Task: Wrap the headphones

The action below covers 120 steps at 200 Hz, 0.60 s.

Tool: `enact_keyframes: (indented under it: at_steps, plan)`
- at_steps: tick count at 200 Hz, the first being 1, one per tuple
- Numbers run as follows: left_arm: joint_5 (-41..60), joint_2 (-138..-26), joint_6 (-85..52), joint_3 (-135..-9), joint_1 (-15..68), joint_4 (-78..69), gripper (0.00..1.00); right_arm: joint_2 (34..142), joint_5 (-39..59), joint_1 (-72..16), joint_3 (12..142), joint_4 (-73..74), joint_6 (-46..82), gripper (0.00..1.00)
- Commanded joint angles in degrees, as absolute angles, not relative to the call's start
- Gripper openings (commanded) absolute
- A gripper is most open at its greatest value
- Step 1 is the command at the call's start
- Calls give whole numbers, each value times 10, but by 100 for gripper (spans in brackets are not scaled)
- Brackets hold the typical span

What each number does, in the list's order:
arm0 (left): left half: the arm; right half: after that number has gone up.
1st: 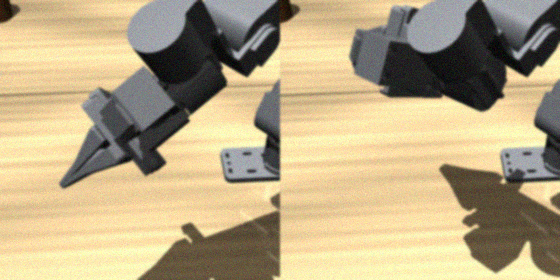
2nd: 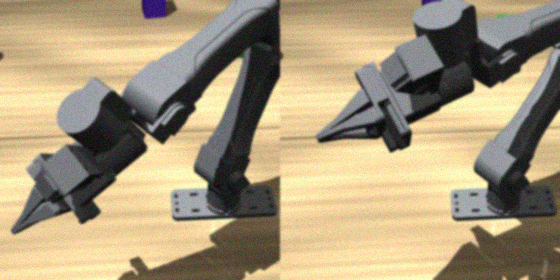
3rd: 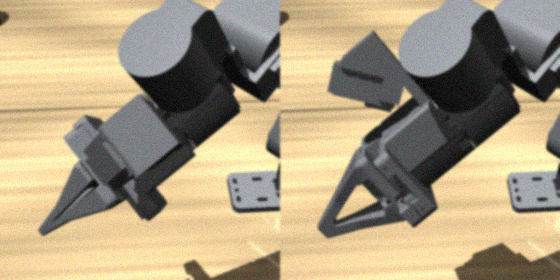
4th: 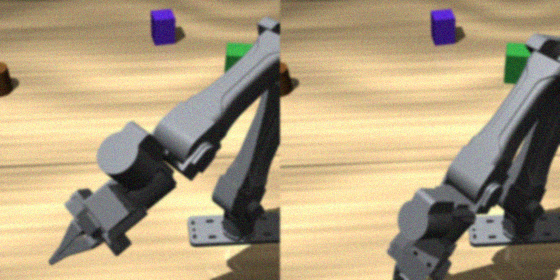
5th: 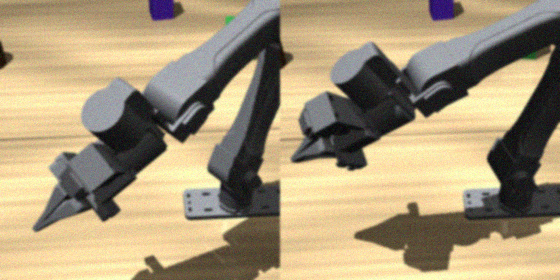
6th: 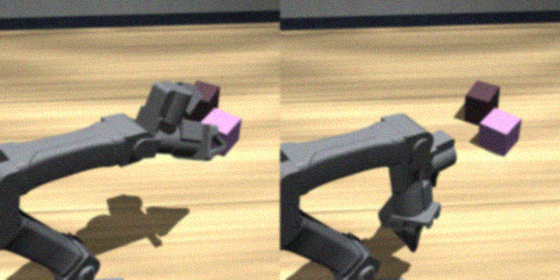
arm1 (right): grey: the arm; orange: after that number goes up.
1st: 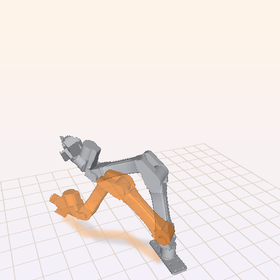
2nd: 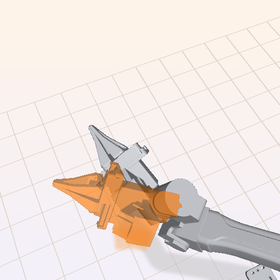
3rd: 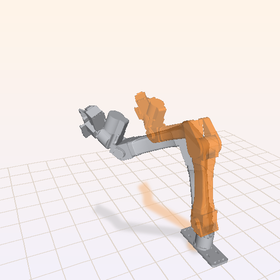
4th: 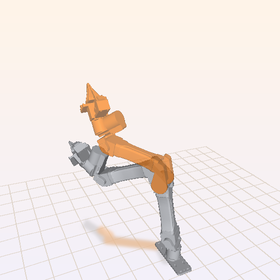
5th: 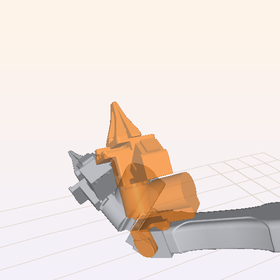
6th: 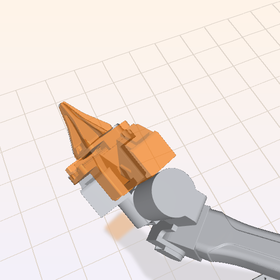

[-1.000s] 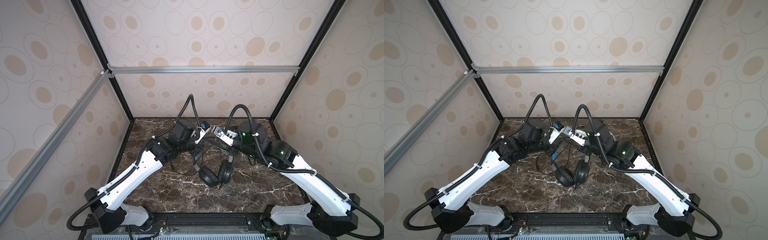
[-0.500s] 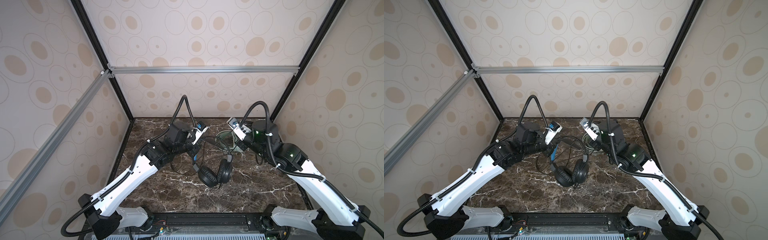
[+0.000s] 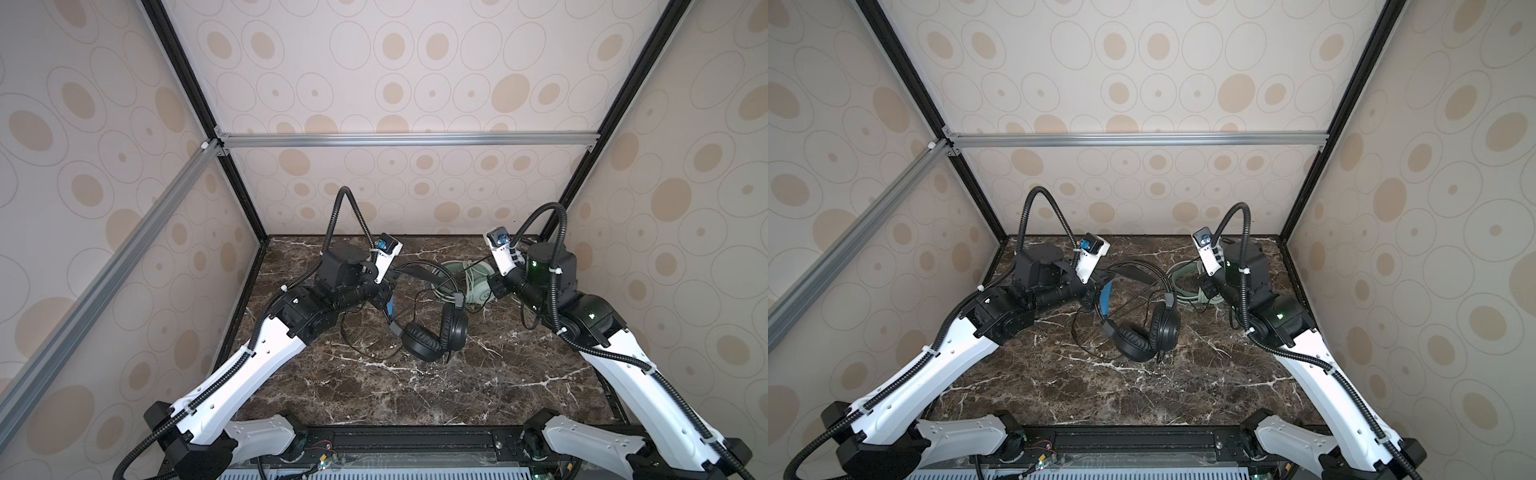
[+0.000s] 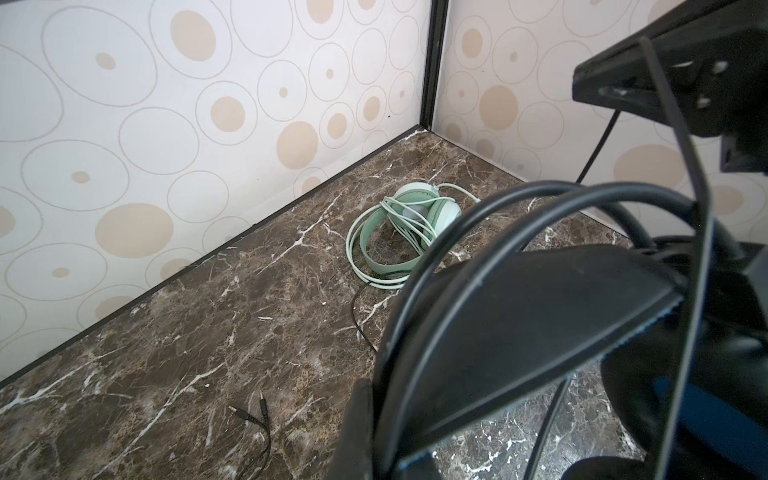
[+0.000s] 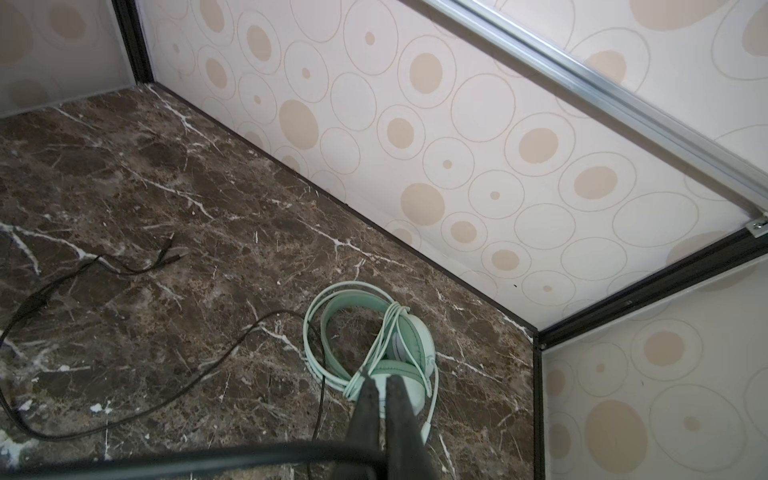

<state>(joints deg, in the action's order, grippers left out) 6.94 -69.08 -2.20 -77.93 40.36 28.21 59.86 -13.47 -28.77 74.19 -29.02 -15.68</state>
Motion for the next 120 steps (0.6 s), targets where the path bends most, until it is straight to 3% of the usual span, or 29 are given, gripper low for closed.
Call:
enact_keyframes:
  at_steps: [1, 67, 120]
  plan:
    - [91, -664, -35, -782, 398, 278, 0, 564, -168, -256, 725, -225, -114, 0]
    - [105, -666, -41, -792, 393, 264, 0, 559, -145, -239, 697, -214, -84, 0]
    - [142, -667, -69, -836, 393, 242, 0, 576, -105, -237, 679, -168, -55, 14]
